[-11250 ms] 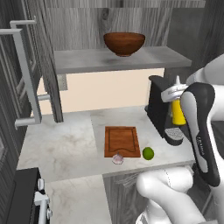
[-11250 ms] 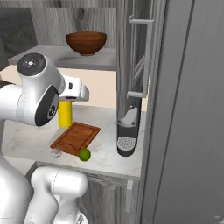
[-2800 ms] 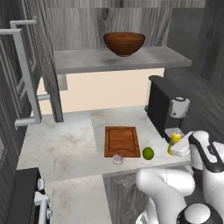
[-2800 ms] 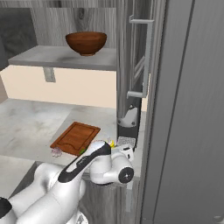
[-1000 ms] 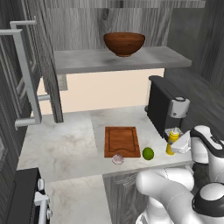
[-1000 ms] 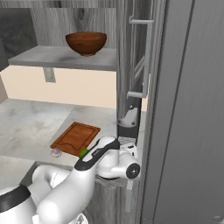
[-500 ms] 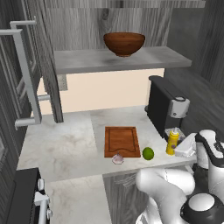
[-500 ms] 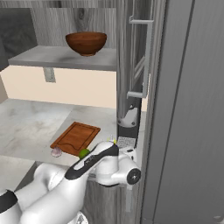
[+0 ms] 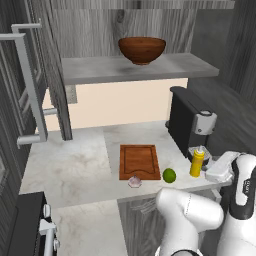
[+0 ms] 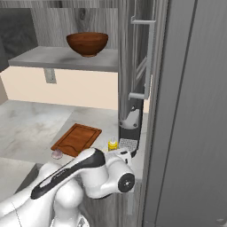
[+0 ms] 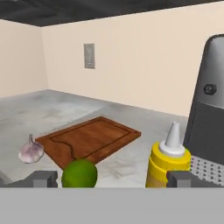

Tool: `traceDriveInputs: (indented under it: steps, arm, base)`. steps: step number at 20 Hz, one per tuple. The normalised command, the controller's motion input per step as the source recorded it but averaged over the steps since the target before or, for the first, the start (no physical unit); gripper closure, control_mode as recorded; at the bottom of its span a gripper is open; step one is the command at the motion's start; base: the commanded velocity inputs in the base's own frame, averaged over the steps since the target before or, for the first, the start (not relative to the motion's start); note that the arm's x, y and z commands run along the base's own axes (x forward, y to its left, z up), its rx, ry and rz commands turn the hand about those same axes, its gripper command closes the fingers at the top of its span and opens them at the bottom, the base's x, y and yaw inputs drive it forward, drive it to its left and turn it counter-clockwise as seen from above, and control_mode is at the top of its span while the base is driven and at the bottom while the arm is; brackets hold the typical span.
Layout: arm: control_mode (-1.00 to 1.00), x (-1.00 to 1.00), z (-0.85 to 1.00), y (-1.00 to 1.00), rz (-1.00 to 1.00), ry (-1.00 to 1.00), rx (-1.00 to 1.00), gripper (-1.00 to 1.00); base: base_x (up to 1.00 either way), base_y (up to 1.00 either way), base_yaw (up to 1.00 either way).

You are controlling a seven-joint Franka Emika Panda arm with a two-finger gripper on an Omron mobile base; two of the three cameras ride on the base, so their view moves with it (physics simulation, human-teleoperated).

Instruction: Open the cabinet. Place the bowl and condiment on the counter. Then place the lime and garlic on the cutting board.

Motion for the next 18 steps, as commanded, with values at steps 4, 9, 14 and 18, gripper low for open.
traceDriveInputs:
  steps: [4, 9, 14, 18]
  arm:
    - [-1.0, -0.42, 0.64, 0.53, -0.02, 0.0, -0.02, -1.0]
    - [-1.0, -0.4, 0.68, 0.47, -0.02, 0.0, -0.03, -1.0]
    - [-1.0, -0.57, 0.75, 0.3, -0.06, 0.0, -0.06, -1.0]
    - [-1.0, -0.49, 0.74, 0.39, -0.06, 0.0, -0.1, -1.0]
  base:
    - [0.0, 0.0, 0.0]
    - [0.0, 0.0, 0.0]
    - [0.0, 0.0, 0.0]
    - [0.0, 0.0, 0.0]
